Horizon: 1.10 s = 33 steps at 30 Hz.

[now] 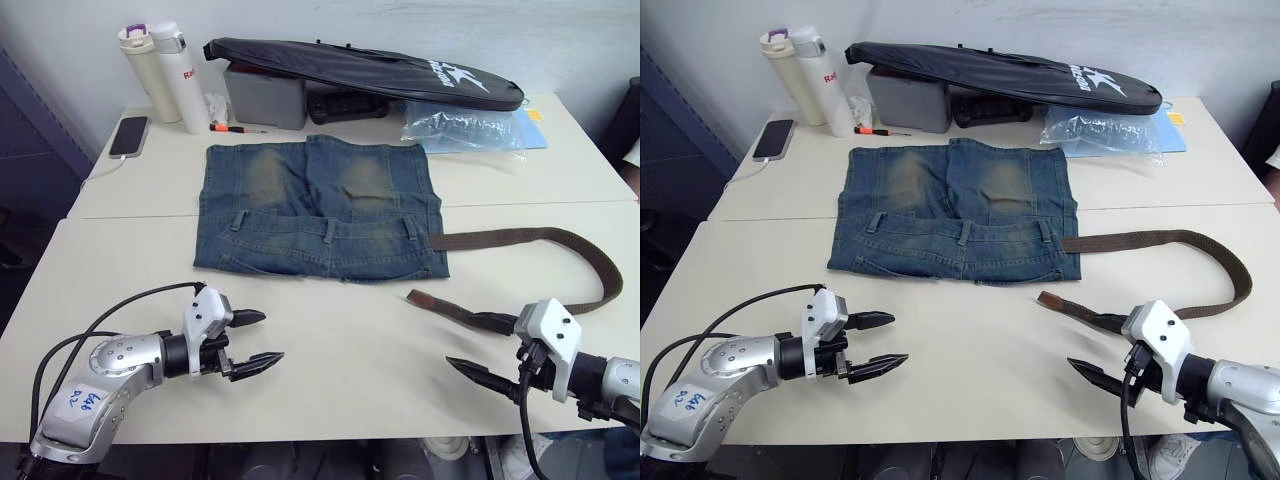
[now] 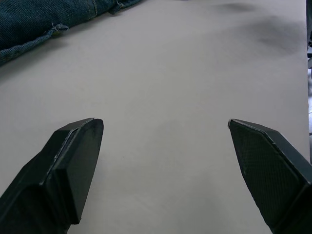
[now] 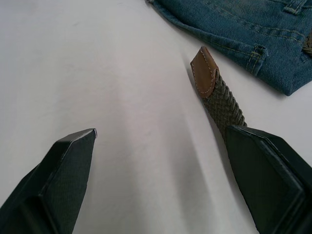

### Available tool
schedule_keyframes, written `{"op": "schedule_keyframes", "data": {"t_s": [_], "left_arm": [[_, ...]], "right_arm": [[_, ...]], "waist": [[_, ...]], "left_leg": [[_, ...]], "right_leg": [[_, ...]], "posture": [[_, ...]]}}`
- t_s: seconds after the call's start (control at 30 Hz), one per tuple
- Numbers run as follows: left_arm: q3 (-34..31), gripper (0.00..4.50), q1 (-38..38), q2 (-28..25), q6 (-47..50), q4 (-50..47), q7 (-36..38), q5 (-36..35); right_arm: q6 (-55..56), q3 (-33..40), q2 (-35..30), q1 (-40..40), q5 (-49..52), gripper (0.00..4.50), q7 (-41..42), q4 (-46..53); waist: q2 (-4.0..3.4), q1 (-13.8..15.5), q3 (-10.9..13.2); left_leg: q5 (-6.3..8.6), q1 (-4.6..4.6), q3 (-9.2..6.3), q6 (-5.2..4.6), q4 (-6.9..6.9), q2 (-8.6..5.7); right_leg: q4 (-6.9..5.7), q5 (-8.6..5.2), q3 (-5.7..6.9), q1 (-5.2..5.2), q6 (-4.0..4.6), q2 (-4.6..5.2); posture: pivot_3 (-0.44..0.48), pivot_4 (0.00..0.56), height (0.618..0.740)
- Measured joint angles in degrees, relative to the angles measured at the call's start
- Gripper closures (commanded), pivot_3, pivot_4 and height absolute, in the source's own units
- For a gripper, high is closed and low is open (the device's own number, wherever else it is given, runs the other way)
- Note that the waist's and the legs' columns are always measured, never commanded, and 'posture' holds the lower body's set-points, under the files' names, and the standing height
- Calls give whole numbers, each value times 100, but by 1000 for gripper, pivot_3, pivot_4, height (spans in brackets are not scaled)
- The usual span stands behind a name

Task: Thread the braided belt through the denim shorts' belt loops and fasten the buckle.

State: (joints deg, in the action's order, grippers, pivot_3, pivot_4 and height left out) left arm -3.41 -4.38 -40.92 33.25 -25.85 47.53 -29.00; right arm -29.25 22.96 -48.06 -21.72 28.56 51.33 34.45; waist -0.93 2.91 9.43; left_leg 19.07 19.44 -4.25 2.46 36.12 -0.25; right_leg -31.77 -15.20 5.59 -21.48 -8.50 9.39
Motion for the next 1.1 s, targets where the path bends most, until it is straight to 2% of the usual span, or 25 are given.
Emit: {"op": "schedule_keyframes", "data": {"t_s": [0.17,0.73,0.87,0.97,1.1], "left_arm": [[-39,0,258,282,14,22,-46,-202],[-6,0,894,495,30,428,50,-452],[-33,0,1091,565,49,429,149,-701],[-89,0,1206,534,137,401,321,-949],[-90,0,1469,395,362,256,508,-1224]], "right_arm": [[-104,0,38,94,69,30,-104,4],[-105,19,208,-171,167,30,-310,264],[-177,73,208,-161,186,30,-381,328],[-379,205,-10,83,234,30,-396,318],[-789,240,-602,784,174,30,-466,-67]], "waist": [[1,13,1],[2,-3,0],[4,-4,1],[3,-6,1],[12,-34,6]], "left_leg": [[-1,0,1,1,3,0],[-2,-8,21,4,2,1],[-2,-9,22,4,3,0],[-2,-9,28,4,6,0],[-2,-12,36,-2,7,2]], "right_leg": [[-2,3,-2,0,0,-1],[-3,6,-28,0,-3,-8],[-1,8,-32,-1,-6,-8],[0,10,-35,-2,-5,-8],[5,12,-41,-1,16,-12]], "posture": [[0,150,740],[0,150,740],[0,150,740],[0,150,740],[0,150,740]]}}
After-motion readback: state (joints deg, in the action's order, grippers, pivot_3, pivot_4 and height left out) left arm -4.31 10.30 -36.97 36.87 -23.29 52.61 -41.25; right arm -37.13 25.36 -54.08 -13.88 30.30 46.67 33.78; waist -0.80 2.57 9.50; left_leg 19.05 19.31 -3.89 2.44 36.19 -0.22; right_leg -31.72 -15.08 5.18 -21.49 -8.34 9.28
